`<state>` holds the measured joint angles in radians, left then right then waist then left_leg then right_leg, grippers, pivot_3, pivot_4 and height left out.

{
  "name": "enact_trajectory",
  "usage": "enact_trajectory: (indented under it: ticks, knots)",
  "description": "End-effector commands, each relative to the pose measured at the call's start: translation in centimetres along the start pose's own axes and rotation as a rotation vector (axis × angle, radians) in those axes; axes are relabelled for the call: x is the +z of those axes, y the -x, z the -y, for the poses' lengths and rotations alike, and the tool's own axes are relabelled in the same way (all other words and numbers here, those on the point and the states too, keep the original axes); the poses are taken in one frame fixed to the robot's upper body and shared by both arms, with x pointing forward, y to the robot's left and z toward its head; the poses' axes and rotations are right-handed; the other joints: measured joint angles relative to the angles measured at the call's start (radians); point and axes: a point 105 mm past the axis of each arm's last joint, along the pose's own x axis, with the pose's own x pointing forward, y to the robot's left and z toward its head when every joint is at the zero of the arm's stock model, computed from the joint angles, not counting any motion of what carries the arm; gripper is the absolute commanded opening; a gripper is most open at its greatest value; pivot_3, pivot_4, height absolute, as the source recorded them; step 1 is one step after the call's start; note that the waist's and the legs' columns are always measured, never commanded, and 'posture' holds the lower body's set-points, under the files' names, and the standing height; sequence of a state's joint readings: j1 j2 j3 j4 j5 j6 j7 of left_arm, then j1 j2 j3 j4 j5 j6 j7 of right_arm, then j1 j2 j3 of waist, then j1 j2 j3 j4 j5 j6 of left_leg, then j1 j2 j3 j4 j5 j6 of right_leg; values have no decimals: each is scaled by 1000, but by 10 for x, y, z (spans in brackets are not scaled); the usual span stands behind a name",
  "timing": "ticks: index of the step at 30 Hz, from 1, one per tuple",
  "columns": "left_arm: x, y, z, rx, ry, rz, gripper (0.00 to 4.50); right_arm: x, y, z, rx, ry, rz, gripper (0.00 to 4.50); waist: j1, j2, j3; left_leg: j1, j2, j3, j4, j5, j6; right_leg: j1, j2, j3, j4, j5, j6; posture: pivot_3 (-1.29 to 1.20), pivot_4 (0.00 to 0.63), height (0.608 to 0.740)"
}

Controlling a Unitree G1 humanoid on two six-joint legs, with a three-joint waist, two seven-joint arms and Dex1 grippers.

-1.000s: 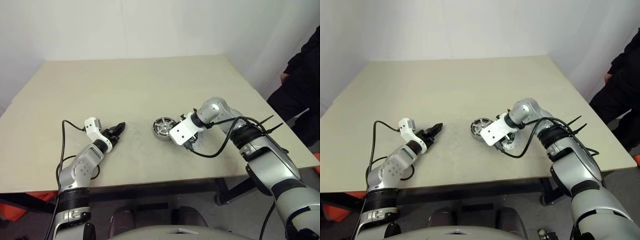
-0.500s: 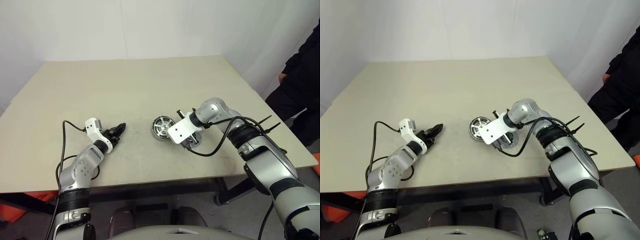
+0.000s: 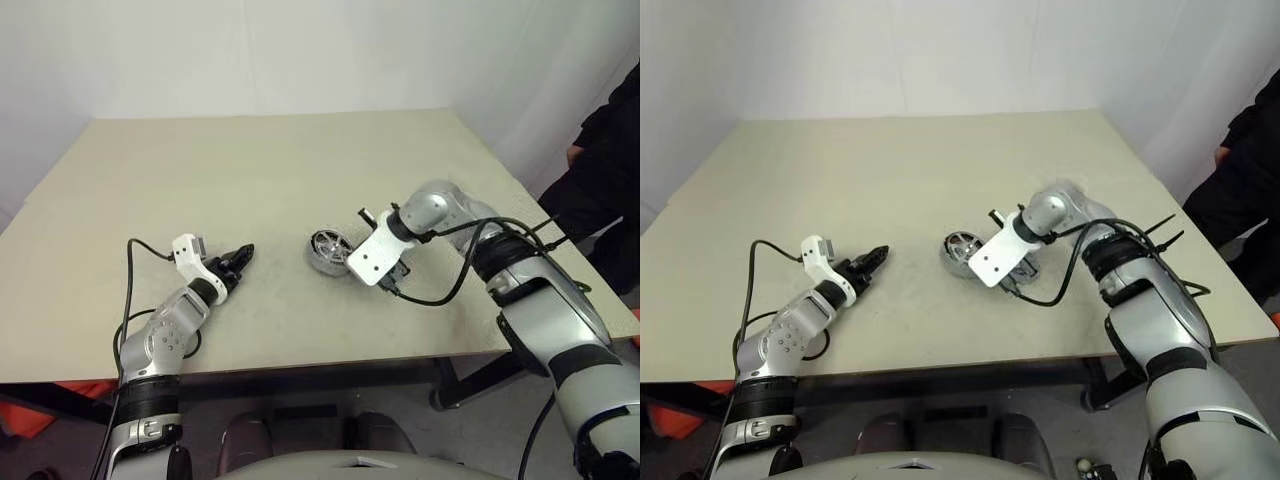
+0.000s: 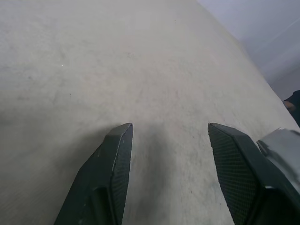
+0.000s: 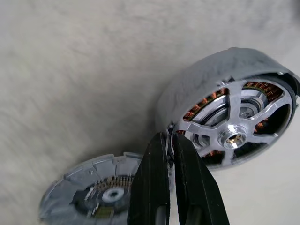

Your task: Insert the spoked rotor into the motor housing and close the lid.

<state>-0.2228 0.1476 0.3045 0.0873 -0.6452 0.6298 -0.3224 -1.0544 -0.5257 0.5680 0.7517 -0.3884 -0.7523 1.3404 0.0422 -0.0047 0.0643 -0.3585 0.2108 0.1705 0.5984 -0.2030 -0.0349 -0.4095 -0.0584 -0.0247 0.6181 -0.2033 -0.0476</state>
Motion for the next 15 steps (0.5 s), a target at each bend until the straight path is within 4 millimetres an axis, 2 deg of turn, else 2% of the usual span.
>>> enact_trajectory:
  ticks: [1, 8, 15]
  knots:
    - [-2, -2, 0, 6, -3, -5, 2718, 8, 20, 24, -66, 120, -6, 15, 1, 0, 0, 0, 0, 0, 0, 0, 0, 0, 0, 0, 0, 0, 0, 0, 0, 740]
    - [-2, 0, -2, 14, -3, 0, 2718, 19, 19, 32, -51, 267, -6, 15, 1, 0, 0, -1, 0, 0, 0, 0, 0, 0, 0, 0, 0, 0, 0, 0, 0, 740]
    - [-2, 2, -3, 19, -2, 1, 2718, 26, 15, 34, -66, 287, 24, 15, 0, 0, 0, -1, 0, 0, 0, 0, 0, 0, 0, 0, -1, 0, 0, 0, 0, 740]
